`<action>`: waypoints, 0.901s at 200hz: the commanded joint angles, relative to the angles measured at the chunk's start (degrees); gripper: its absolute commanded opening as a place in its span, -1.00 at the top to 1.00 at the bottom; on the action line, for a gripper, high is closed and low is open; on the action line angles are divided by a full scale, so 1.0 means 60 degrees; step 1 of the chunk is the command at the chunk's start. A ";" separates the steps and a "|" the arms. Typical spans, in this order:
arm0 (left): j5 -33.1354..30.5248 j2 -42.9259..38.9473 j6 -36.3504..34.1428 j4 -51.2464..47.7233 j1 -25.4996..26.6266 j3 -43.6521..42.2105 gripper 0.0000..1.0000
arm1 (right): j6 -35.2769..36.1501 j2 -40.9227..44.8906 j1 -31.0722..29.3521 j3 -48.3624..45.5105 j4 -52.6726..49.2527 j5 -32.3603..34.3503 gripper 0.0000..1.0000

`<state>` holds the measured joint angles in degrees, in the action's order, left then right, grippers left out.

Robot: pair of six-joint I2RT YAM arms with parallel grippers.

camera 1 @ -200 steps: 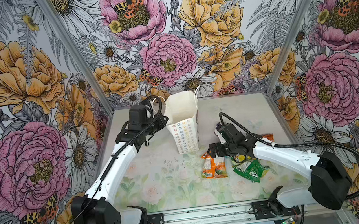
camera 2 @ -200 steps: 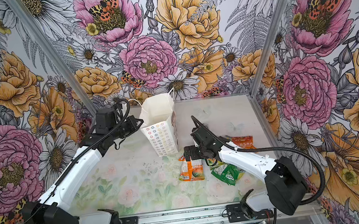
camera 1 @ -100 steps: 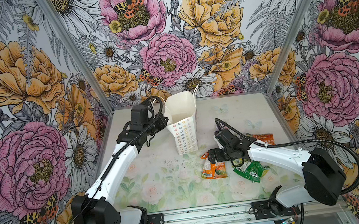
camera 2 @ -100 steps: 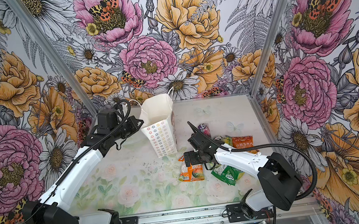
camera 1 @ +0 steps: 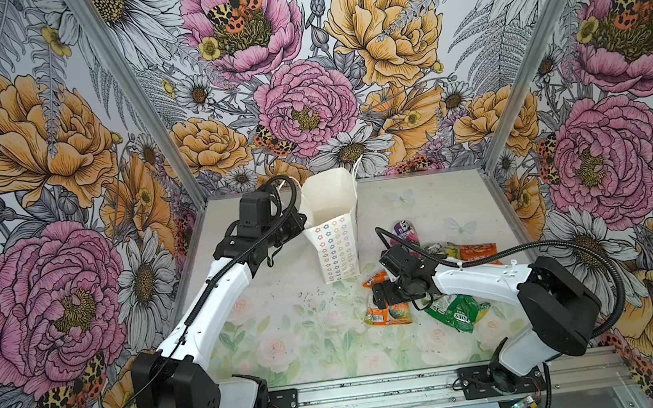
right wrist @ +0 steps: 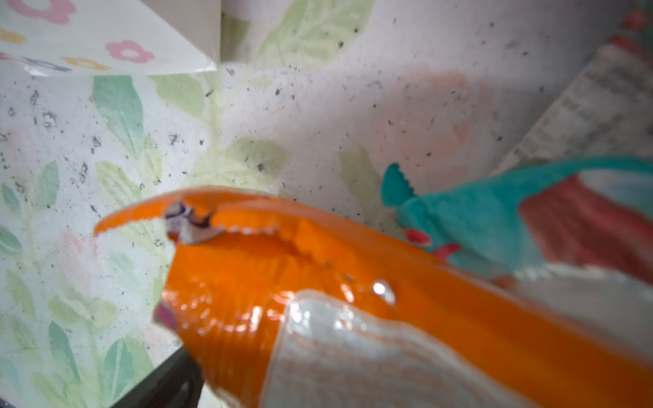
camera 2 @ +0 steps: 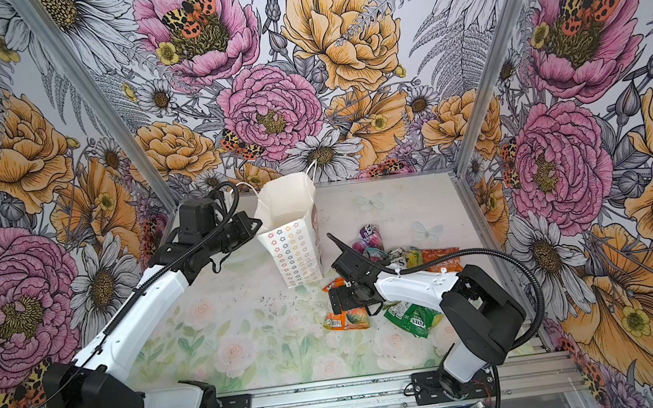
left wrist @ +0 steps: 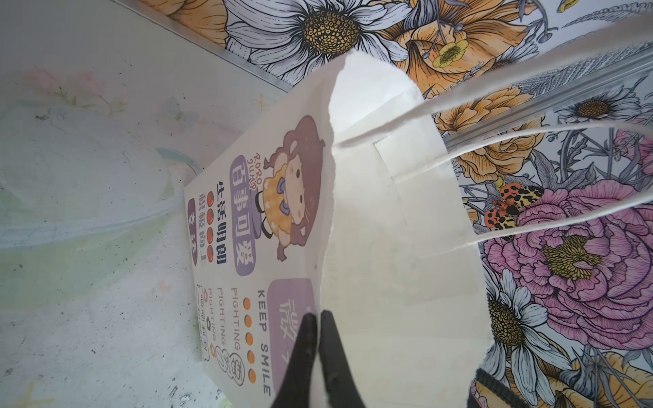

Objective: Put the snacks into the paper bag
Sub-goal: 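Reach the right gripper down and grasp the orange snack packet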

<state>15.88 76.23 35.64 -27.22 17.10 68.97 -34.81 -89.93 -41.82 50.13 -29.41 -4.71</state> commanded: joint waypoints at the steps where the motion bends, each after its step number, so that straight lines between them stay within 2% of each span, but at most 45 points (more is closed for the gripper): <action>1: -0.0232 -0.0048 -0.0066 -0.0012 0.0077 0.0032 1.00 | 0.0177 -0.0358 -0.0073 -0.0108 0.0474 0.0087 -0.95; 50: -0.0282 -0.0063 -0.0145 -0.0081 0.0076 0.0024 1.00 | 0.0345 -0.0231 -0.0075 -0.0201 0.0511 0.0171 -0.48; 100: -0.0191 -0.0045 -0.0314 -0.0119 0.0037 0.0037 1.00 | 0.0884 0.0664 -0.0075 -0.0205 0.0508 0.0042 0.40; 123: -0.0167 -0.0030 -0.0359 -0.0101 0.0021 0.0032 1.00 | 0.1171 0.0984 -0.0075 -0.0018 0.0485 -0.0302 0.73; 148: -0.0133 -0.0048 -0.0417 -0.0094 0.0010 0.0025 1.00 | 0.1577 0.1325 -0.0075 0.0394 0.0169 -0.0586 0.95; 180: -0.0127 -0.0099 -0.0461 -0.0117 0.0003 0.0033 1.00 | 0.2638 0.1834 -0.0033 0.1417 -0.1125 -0.0755 0.99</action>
<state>15.84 76.23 34.09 -27.70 17.12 68.97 -25.19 -83.24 -42.09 52.16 -31.20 -7.64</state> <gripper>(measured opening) 0.052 0.191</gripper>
